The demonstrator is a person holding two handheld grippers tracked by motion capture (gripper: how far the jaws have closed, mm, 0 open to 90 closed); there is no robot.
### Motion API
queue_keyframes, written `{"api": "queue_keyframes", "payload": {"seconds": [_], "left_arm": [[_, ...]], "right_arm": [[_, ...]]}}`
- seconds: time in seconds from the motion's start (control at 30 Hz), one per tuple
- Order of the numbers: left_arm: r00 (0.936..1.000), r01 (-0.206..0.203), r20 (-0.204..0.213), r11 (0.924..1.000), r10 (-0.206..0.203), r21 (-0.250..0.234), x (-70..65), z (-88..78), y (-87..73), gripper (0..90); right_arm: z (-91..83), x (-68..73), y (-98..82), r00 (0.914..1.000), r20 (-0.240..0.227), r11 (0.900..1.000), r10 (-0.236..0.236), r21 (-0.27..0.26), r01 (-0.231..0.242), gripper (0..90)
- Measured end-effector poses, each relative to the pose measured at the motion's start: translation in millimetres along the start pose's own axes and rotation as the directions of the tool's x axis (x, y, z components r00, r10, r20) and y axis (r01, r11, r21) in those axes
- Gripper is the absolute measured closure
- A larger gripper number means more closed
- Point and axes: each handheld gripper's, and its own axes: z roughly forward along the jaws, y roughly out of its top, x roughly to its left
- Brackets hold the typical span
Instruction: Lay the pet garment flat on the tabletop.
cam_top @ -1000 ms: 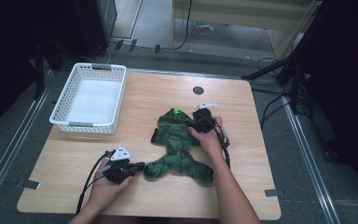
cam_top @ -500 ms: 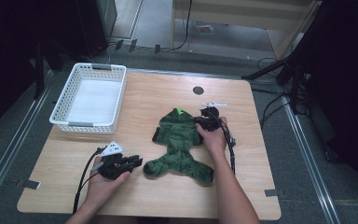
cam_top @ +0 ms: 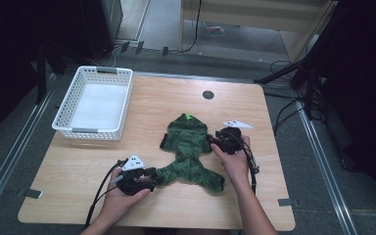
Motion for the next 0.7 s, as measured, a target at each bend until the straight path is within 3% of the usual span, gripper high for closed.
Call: {"api": "queue_keyframes", "payload": {"seconds": [0.1,0.23,0.37,0.5,0.63,0.7], "left_arm": [[1.0000,-0.001,0.007,1.0000,0.001,-0.009,1.0,-3.1,-0.3,49.2],[0.9997,0.023,-0.011,0.9984,-0.024,-0.052,8.0,-11.4,-0.9,33.1],[0.9972,0.044,-0.056,0.9941,-0.050,-0.100,19.0,-26.0,-2.6,16.5],[0.9951,0.070,-0.059,0.9862,-0.079,-0.150,33.1,-43.6,-6.9,9.9],[0.9943,0.085,-0.048,0.9807,-0.095,-0.176,49.7,-62.3,-15.1,1.7],[0.9901,0.100,-0.078,0.9767,-0.116,-0.190,59.0,-72.2,-19.6,1.7]], "right_arm": [[-17.5,-5.8,-11.0,0.9999,0.010,1.000,0.010,-0.030,-0.010,49.1],[-38.1,-14.3,-29.9,0.9998,0.022,0.998,0.000,-0.056,0.002,38.5],[-55.0,-20.0,-48.3,0.9993,0.037,0.997,-0.003,-0.071,0.006,17.9],[-69.3,-30.8,-67.0,0.9989,0.028,0.998,0.036,-0.046,-0.035,0.0],[-82.7,-39.4,-83.7,0.9976,0.056,0.998,0.040,-0.046,-0.038,0.0],[-88.0,-42.0,-89.6,0.9967,0.067,0.998,0.045,-0.041,-0.042,0.0]]}}
